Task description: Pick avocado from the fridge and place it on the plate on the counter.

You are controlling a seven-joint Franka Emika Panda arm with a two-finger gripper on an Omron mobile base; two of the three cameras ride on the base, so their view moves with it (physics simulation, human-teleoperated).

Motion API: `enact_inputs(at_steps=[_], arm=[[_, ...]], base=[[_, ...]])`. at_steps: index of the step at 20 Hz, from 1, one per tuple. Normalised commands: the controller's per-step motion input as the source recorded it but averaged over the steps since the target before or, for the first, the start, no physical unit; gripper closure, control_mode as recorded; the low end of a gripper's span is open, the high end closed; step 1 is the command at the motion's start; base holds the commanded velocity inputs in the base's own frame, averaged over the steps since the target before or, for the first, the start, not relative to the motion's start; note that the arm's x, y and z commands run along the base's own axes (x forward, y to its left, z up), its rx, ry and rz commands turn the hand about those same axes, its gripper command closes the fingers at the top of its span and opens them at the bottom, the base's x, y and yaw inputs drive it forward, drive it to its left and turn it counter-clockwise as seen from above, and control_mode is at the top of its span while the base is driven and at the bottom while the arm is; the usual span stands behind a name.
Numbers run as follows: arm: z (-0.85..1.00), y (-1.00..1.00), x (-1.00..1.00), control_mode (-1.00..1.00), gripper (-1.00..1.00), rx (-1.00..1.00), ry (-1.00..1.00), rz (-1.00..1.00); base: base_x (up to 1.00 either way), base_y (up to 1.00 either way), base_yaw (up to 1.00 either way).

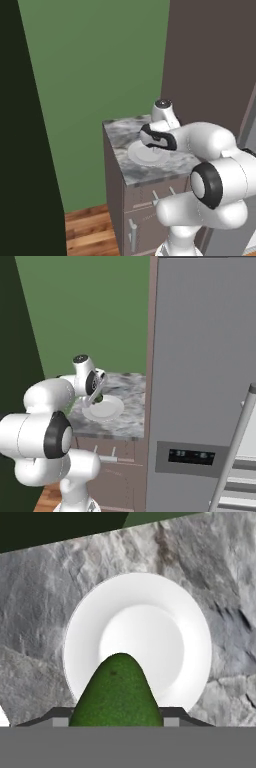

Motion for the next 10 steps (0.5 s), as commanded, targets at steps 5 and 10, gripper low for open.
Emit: enact_inputs(at_steps=[5,10], arm=[[-0.35,0.00,0.10,-1.00,1.00,0.00,0.00,0.00],[-0.39,0.00,0.15,-1.00,1.00,0.00,0.01,0.00]], base=[[0.00,0.00,0.00],[0.00,0.00,0.00]])
